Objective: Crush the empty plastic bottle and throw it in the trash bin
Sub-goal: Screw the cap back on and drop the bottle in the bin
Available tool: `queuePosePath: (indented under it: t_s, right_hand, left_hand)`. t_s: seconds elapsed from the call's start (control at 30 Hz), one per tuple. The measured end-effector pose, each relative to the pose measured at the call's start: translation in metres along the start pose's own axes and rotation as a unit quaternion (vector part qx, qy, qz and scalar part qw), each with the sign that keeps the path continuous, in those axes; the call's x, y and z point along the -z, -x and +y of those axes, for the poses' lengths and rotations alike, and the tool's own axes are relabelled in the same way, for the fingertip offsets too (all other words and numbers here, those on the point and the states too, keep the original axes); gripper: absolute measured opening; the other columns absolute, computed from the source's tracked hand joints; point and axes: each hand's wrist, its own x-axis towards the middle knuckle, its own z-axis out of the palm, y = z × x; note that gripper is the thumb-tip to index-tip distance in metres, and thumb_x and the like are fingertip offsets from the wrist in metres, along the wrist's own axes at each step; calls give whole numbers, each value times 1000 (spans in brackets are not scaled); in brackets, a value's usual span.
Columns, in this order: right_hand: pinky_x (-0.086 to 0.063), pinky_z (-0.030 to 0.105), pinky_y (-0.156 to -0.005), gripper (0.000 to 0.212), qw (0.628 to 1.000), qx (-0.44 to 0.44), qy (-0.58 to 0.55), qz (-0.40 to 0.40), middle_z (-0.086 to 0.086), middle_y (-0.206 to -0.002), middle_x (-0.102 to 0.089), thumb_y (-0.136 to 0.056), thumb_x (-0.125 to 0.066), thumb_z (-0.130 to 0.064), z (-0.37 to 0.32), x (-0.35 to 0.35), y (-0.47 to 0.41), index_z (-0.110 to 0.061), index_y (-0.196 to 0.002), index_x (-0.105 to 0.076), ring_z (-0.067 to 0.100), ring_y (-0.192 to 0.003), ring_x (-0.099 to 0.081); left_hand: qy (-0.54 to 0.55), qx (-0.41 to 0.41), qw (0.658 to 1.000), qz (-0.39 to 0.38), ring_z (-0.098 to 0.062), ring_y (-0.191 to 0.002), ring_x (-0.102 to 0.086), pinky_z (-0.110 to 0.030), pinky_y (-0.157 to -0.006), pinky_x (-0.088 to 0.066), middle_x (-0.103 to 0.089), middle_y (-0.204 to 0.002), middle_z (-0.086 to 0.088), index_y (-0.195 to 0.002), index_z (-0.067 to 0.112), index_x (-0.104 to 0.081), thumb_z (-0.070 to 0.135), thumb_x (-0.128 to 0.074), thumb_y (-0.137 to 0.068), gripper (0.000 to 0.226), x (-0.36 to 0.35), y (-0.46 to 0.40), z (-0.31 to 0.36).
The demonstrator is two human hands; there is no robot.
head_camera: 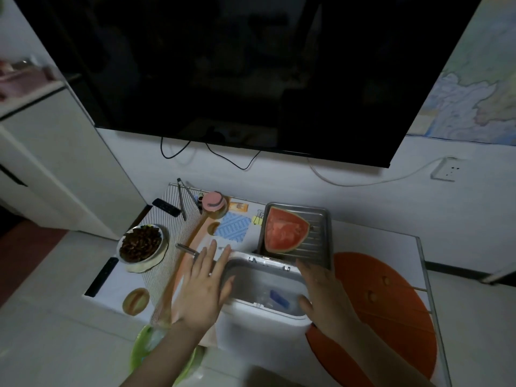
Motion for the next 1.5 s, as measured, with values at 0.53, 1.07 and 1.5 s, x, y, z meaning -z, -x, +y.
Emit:
queuePosePath:
  t_s: [0.53, 1.07, 1.5]
  right_hand:
    - [-5, 51, -117, 80, 982, -16, 53, -179, -3, -159, 4, -86, -52, -11, -42, -65, 22, -32, -145, -2, 29, -144, 2]
    - [9, 56, -113, 81, 972, -11, 122, -198, 8, -159, 12, -93, -50, -38, -49, -95, 14, -20, -146, 8, 36, -144, 9]
    - [5, 53, -116, 81, 978, -40, 101, -178, 4, -159, 8, -90, -56, -27, -52, -88, 15, -28, -146, 2, 32, -145, 7]
  left_hand:
    - [-89, -50, 981, -163, -26, -104, -65, -37, -103, -9, -63, -123, -9, -120, 29, -60, 47, -57, -74, 50, -36, 35, 21]
    - [-76, 27, 973, -218, -27, -123, -50, -56, -105, -29, -48, -140, -4, -132, 36, -45, 50, 2, -94, 63, -64, 41, 16]
    - [-78, -1, 986, -149, -28, -125, -48, -41, -112, 5, 14, -150, 0, -136, 32, -34, 46, 10, -92, 64, -56, 47, 24]
